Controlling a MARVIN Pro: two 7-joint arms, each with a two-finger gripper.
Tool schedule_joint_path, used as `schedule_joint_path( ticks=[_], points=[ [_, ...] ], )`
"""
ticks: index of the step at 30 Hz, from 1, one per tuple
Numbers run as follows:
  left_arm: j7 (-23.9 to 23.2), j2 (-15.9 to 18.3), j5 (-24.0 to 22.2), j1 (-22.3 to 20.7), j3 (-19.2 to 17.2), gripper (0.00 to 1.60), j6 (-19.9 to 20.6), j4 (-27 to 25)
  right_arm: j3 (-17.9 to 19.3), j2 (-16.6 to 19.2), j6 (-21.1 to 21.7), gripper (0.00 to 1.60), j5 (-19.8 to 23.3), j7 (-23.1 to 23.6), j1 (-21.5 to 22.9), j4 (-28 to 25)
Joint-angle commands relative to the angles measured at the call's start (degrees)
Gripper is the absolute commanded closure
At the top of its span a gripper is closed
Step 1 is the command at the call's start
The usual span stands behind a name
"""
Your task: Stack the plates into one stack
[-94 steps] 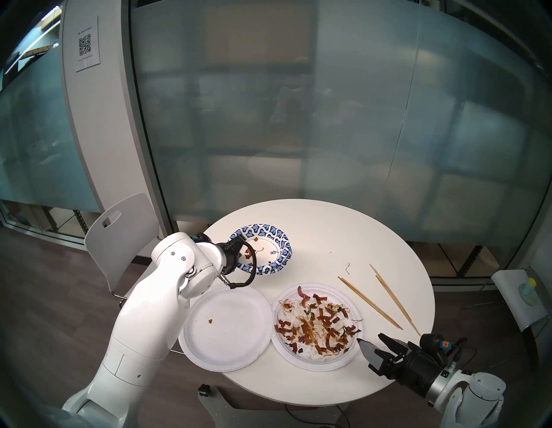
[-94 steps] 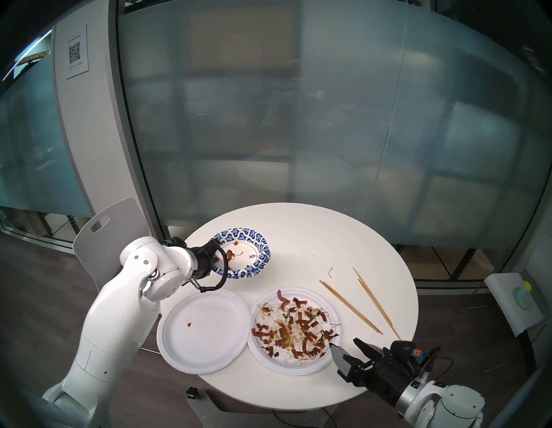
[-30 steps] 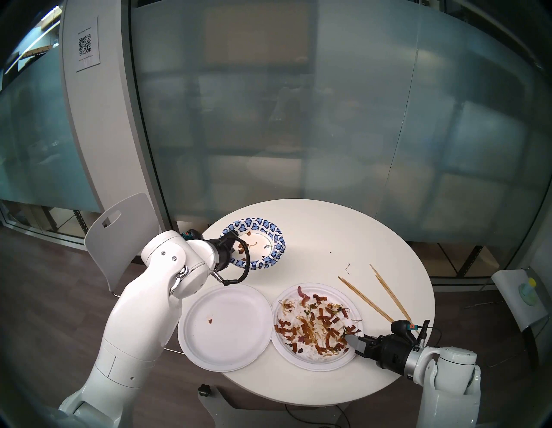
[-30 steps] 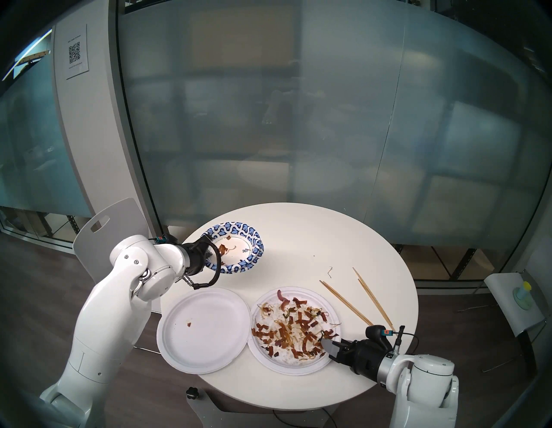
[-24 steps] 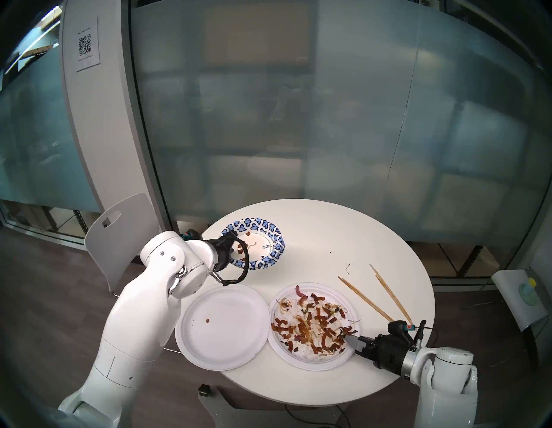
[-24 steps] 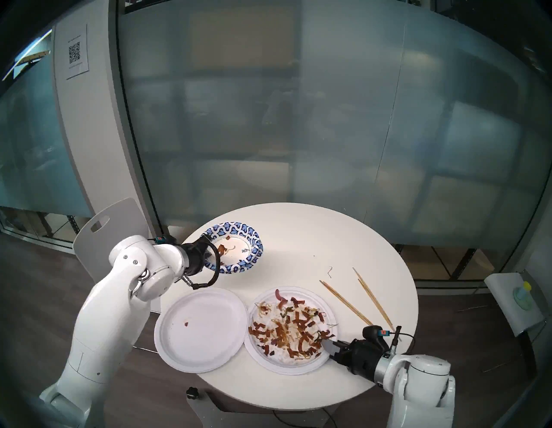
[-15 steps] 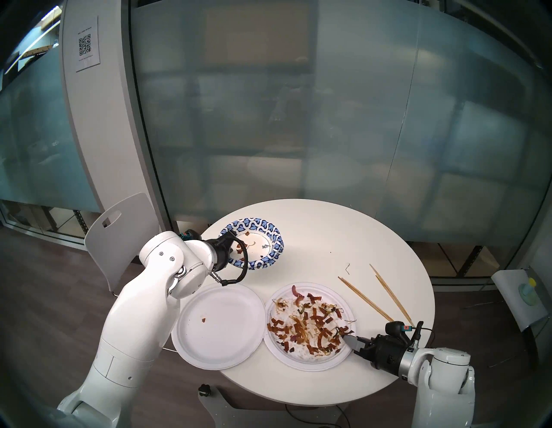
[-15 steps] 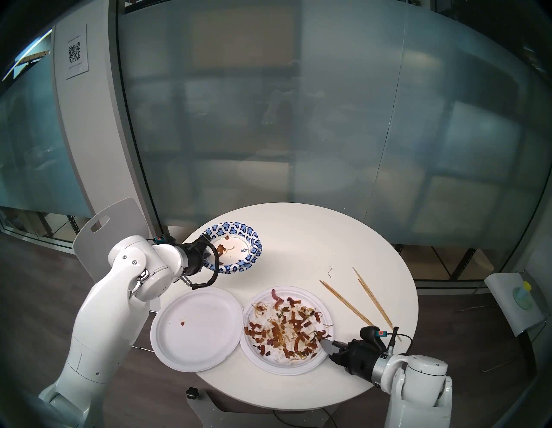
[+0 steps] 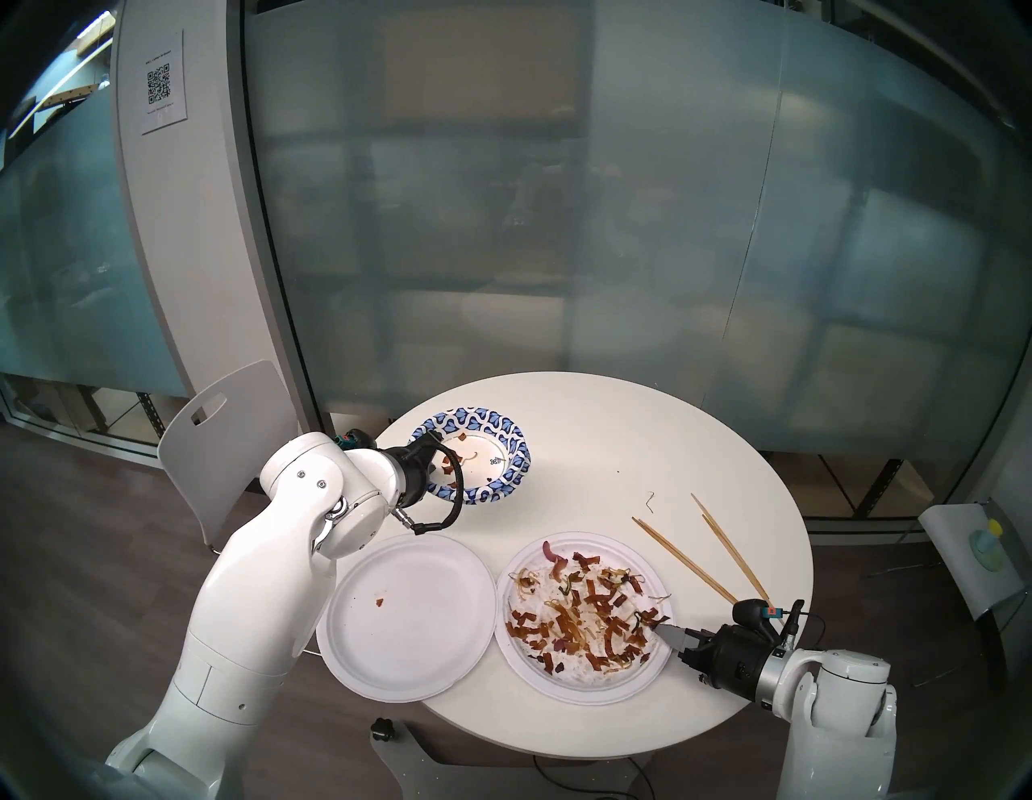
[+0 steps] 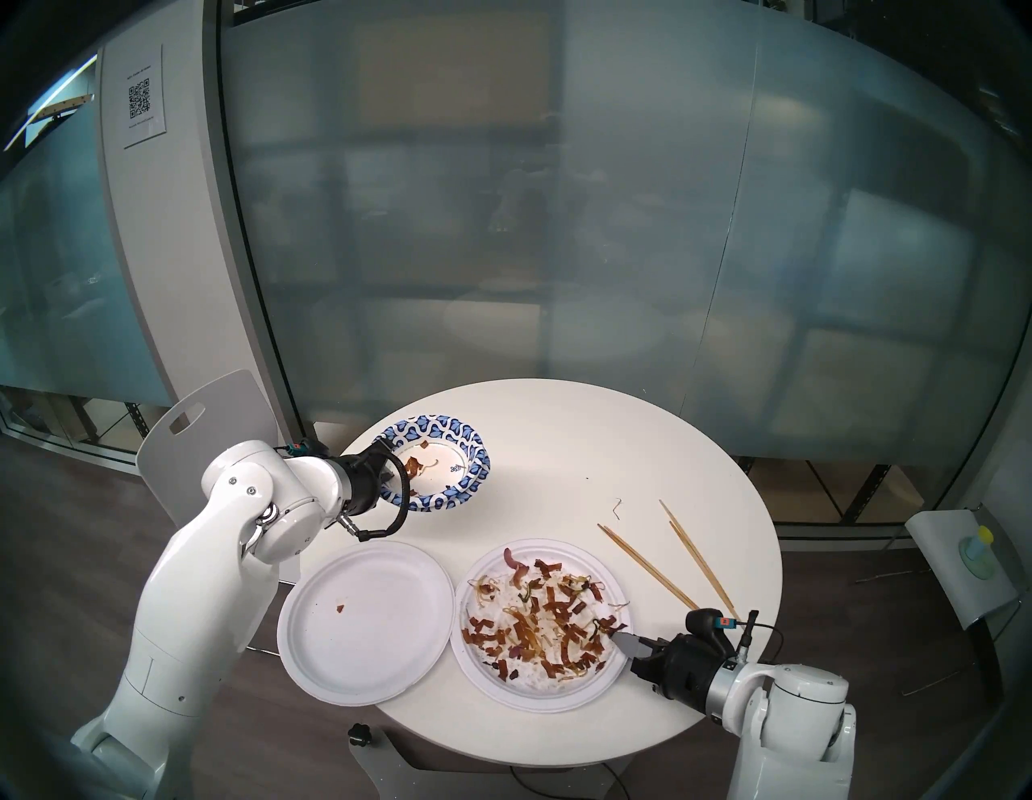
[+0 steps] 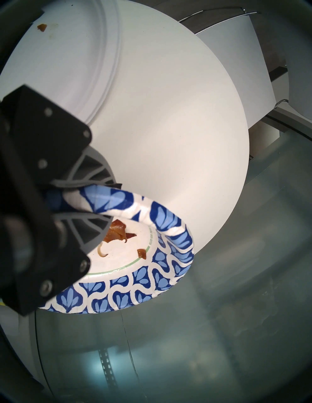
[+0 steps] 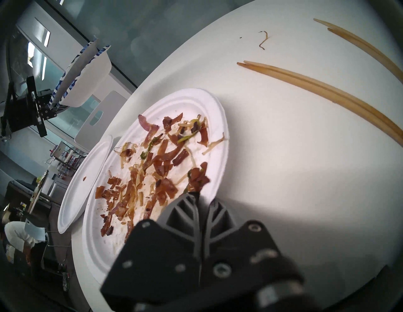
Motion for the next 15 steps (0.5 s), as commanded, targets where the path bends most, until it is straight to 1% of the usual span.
schedule_joint_path(
  ticks=[1,3,6,7,9,12,14,15],
  points=[
    [-0.20,-0.20,0.24,-0.36,0.22,1.60,-0.15,-1.86,0.71,-1.30,-0.78,1.60,0.13,-1.10,0.10,-1.38],
    [-0.13,-0.23,0.22,-0.28,0.25,1.60,-0.29,-2.01,1.17,-1.66,-0.73,1.60,0.92,-1.27,0.21,-1.46],
    [0.16,-0.47,-0.09,-0.25,0.15,1.60,-0.61,-2.43,2.31,-1.78,0.09,1.60,4.38,-1.39,0.42,-1.37],
    [0.16,-0.47,-0.09,-0.25,0.15,1.60,-0.61,-2.43,2.31,-1.78,0.09,1.60,4.38,-1.39,0.42,-1.37],
    [0.61,-0.86,-0.83,-0.49,-0.15,1.60,-0.83,-3.03,3.14,-1.60,1.14,1.60,6.18,-0.78,1.08,-1.46],
    [0.90,-0.91,-1.23,-0.74,-0.34,1.60,-0.91,-3.63,3.35,-1.39,2.62,1.60,6.85,-0.08,1.64,-2.40],
    [1.01,-0.94,-1.40,-0.94,-0.41,1.60,-1.06,-3.88,3.70,-0.90,5.19,1.60,8.75,1.18,2.62,-2.58],
    [1.06,-0.94,-1.44,-0.97,-0.41,1.60,-1.10,-3.93,3.77,-0.77,5.80,1.60,8.95,1.35,2.91,-2.59]
  ],
)
